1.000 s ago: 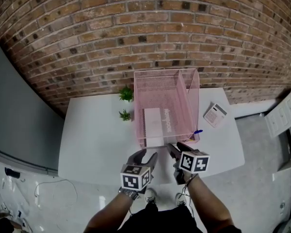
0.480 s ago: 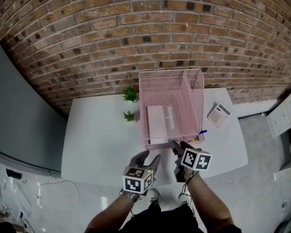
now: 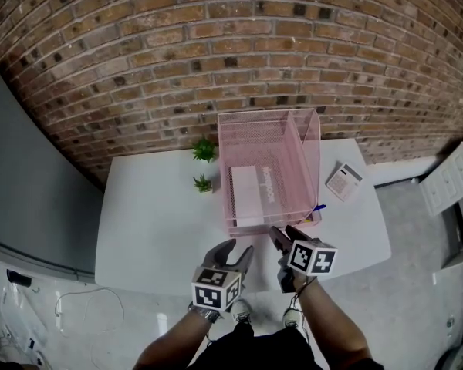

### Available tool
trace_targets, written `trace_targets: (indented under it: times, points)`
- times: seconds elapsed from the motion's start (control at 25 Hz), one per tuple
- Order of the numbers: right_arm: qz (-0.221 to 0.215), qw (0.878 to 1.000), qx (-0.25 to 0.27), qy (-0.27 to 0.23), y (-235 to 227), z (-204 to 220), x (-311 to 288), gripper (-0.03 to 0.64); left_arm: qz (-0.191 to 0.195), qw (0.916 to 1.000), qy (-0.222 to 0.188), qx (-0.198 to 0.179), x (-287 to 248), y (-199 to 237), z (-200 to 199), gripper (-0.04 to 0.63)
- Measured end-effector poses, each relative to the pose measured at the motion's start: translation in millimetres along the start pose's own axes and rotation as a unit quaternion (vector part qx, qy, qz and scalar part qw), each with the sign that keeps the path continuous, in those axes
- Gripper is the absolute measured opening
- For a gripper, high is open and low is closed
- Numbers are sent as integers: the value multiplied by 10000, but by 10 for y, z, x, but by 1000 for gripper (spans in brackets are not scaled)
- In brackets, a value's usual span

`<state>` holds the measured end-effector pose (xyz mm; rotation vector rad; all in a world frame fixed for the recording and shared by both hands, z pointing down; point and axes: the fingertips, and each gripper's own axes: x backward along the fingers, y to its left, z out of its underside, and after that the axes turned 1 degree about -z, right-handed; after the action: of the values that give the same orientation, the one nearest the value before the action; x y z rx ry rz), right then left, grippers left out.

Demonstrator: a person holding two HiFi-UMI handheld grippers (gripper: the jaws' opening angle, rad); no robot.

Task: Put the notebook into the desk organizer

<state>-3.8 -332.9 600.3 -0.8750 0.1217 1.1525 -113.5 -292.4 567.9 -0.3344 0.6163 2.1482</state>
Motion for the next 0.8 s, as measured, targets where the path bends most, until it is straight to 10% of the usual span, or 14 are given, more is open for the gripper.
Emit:
trace_targets:
  times: [0.16,0.36,0.8]
  points:
    - [-445,9975,487,-264,224,-111,238,210,-116,9999,-125,-23,101,-57,-36,157]
    - [-1157,9813,1267,-871,540,-353,669,3,-438,9982,-406,-102,290,-221,-142,27]
    - [-2200,9457,2185,-972,642,-321,1899,3,-1097,9898,-899,-140,842,-1241,-125,6]
